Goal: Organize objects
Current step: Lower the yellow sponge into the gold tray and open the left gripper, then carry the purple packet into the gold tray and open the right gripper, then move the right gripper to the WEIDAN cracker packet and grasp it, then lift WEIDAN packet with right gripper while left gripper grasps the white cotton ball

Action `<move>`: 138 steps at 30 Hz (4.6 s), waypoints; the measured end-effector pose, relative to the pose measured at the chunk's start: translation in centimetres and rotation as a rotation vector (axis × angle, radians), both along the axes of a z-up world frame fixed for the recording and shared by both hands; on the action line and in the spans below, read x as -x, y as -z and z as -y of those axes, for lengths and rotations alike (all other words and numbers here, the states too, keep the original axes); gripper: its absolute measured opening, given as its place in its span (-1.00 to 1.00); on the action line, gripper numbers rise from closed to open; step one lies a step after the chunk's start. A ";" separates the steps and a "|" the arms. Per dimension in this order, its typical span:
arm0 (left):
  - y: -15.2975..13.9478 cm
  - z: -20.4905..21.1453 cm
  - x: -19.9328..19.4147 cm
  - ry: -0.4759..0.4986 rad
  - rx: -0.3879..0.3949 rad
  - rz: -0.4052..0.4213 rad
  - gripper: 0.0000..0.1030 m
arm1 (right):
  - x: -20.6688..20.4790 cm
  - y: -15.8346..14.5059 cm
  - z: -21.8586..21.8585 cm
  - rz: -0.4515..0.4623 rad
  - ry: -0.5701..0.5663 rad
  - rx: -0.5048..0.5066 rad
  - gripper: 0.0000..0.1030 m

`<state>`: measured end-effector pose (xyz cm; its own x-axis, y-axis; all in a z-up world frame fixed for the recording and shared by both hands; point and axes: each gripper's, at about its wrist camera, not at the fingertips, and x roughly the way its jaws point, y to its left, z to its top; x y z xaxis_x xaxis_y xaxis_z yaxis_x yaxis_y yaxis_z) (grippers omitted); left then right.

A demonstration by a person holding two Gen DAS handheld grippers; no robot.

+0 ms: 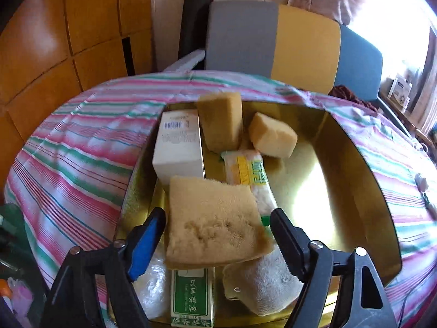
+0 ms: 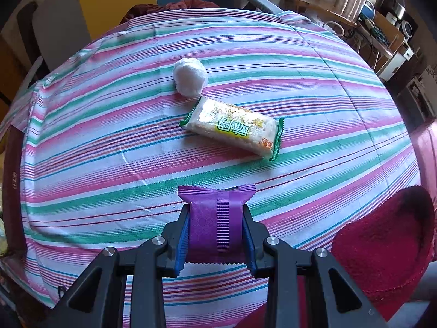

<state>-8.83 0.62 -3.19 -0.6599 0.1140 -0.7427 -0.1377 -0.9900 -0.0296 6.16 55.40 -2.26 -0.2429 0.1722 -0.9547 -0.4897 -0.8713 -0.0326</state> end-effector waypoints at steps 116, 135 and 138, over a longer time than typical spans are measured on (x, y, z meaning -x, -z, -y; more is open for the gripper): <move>-4.5 -18.3 -6.3 0.414 0.038 -0.023 0.63 | 8.1 2.9 -9.8 -0.097 0.071 0.158 0.19; -3.7 -26.7 -3.1 0.526 0.018 0.065 0.63 | 7.8 3.0 0.0 0.116 -0.352 0.083 0.40; -3.5 -28.3 -2.3 0.536 0.027 0.062 0.63 | 7.9 4.0 0.4 0.201 -0.368 0.045 0.37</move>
